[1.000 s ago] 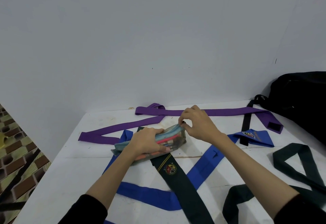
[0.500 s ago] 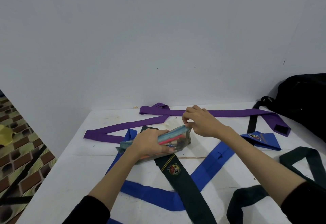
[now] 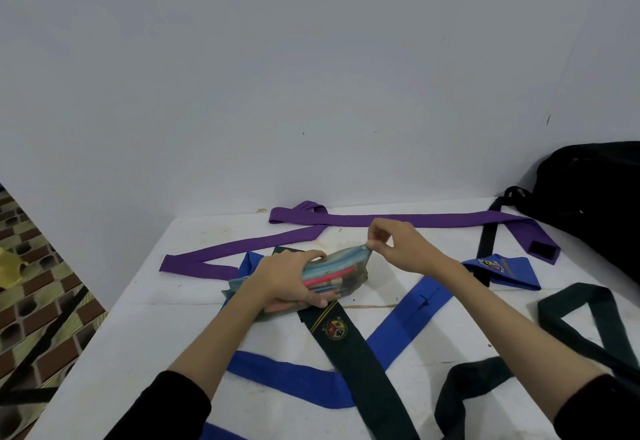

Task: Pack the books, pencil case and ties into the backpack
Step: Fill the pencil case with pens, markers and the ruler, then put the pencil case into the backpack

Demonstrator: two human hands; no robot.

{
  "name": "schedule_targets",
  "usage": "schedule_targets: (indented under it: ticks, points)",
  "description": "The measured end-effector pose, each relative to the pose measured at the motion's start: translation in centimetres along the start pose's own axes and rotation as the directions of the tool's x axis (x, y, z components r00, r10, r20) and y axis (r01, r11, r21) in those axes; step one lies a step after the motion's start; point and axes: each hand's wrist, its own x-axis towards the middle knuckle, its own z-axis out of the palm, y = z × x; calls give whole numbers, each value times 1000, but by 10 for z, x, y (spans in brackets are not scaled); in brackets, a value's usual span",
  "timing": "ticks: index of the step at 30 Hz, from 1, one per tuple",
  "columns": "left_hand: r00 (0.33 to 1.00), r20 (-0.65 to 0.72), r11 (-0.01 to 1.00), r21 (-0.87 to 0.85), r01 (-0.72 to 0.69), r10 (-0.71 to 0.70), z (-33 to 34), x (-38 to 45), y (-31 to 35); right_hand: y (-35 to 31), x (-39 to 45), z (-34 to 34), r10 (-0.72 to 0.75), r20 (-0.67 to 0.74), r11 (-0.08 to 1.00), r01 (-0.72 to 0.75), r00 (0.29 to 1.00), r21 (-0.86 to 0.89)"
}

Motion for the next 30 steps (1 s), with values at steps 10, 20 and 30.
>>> schedule_targets:
  ticks: [10,20,30]
  points:
    - [993,-84,633,-766,-116,80,-52,19,82,35,-60,-67,187,-265,975,-145,946,171]
    - [915,254,148,-965,217,313,-18,88,227,124,-131,-202,450,-521,759,-618,725,-206]
    - [942,222,76,-975,209,253,-10,168,356,230,-144,-275,463,-501,449,-681,731,-578]
